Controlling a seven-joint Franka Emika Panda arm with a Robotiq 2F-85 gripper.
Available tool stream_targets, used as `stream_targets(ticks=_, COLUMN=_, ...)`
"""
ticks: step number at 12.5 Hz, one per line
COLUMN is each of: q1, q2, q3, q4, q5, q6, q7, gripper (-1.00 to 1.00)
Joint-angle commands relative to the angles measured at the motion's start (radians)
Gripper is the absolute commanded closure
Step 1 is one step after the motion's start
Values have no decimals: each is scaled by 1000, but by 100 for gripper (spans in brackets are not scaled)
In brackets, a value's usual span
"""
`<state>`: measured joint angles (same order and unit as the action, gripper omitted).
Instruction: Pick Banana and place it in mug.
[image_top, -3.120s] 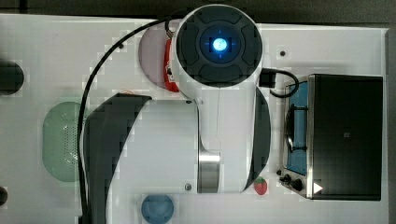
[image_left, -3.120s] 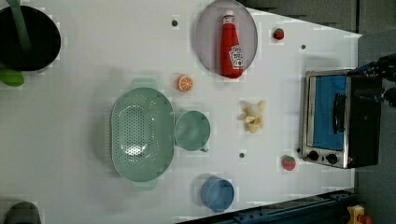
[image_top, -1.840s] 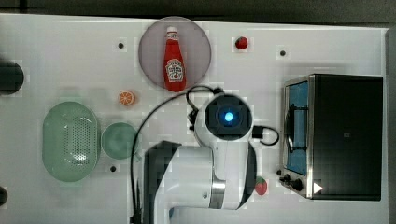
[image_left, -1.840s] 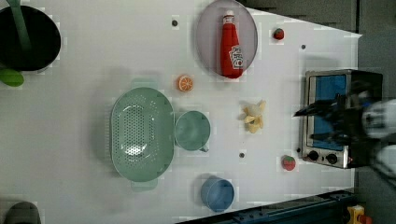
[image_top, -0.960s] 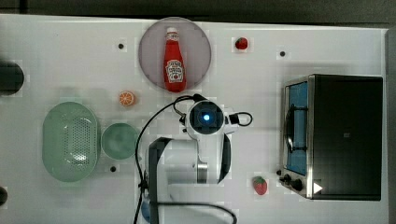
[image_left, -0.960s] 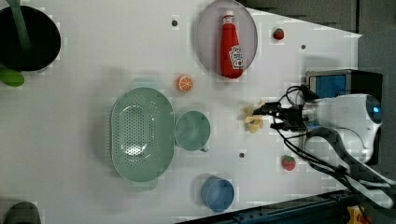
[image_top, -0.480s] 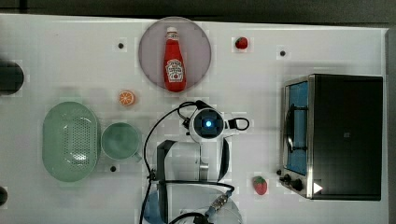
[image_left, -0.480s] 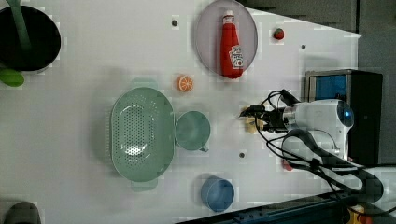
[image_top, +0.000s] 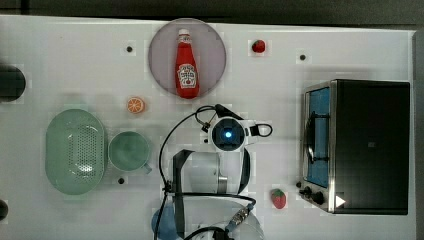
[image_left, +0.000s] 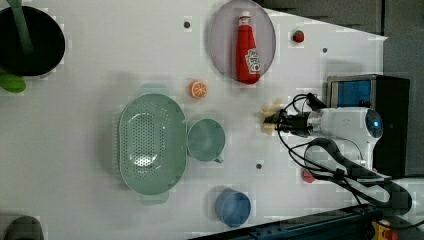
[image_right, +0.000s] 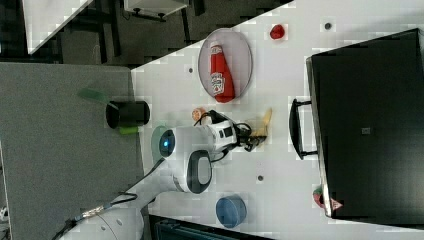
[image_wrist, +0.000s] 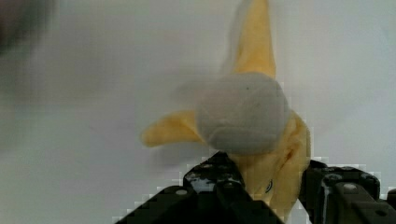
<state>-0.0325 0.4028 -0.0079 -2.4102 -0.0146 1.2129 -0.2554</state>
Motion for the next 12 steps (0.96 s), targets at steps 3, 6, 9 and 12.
stream_targets(ticks=3, q1=6, q2=-124, q3=-15, q4=-9, q5=13, q6=-25, q7=-33, gripper=26)
stream_targets(ticks=6, q1=6, q2=-302, q3=-16, q4=1, q5=13, q6=-235, q7=-33, gripper=26)
stream_targets(ticks=9, q1=3, q2=-472, q3=-18, q4=48, q5=13, q6=-484, q7=-33, gripper=26)
stream_targets(ticks=12, q1=3, q2=-583, q3=-14, q4=142, q5=13, q6=-736, q7=-22, gripper=26)
